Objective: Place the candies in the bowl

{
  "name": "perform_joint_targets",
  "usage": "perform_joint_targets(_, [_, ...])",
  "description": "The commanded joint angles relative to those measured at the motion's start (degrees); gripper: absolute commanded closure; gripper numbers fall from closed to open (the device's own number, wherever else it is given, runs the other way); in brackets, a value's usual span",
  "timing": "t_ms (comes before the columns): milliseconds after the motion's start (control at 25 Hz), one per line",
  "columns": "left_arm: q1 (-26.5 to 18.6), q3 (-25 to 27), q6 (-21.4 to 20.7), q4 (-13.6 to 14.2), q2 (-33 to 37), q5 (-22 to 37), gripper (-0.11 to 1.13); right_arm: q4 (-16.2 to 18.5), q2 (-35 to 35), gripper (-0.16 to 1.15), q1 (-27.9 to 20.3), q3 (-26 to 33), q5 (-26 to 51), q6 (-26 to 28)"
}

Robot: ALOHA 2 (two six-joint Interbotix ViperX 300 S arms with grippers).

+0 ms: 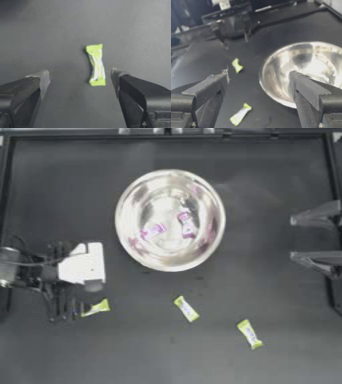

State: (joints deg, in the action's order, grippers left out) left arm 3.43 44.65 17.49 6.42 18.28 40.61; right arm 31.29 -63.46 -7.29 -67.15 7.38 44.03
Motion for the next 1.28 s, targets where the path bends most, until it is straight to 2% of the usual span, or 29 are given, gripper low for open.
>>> perform_joint_targets(40, [1.23,-1.41,0.79,0.26,-1.67,-0.62,0.0,-0.09,0.26,-0.01,0.09,0.44,-0.44,0.18])
perform_joint_targets(600, [3.69,-1.93,2.72,-0.09,-7.82,-3.52,0.0,-0.44,0.26,-0.01,0.09,0.18,-1.14,0.53])
perform_joint_targets(960, [4.83,-1.67,5.54,0.0,-10.28,-4.75,0.0,-0.44,0.26,-0.01,0.09,0.0,-1.14,0.53])
perform_joint_targets(1280, [4.92,-2.11,7.03,1.05,-13.01,-4.75,0.0,-0.44,0.26,-0.01,0.09,-0.09,-2.37,0.53])
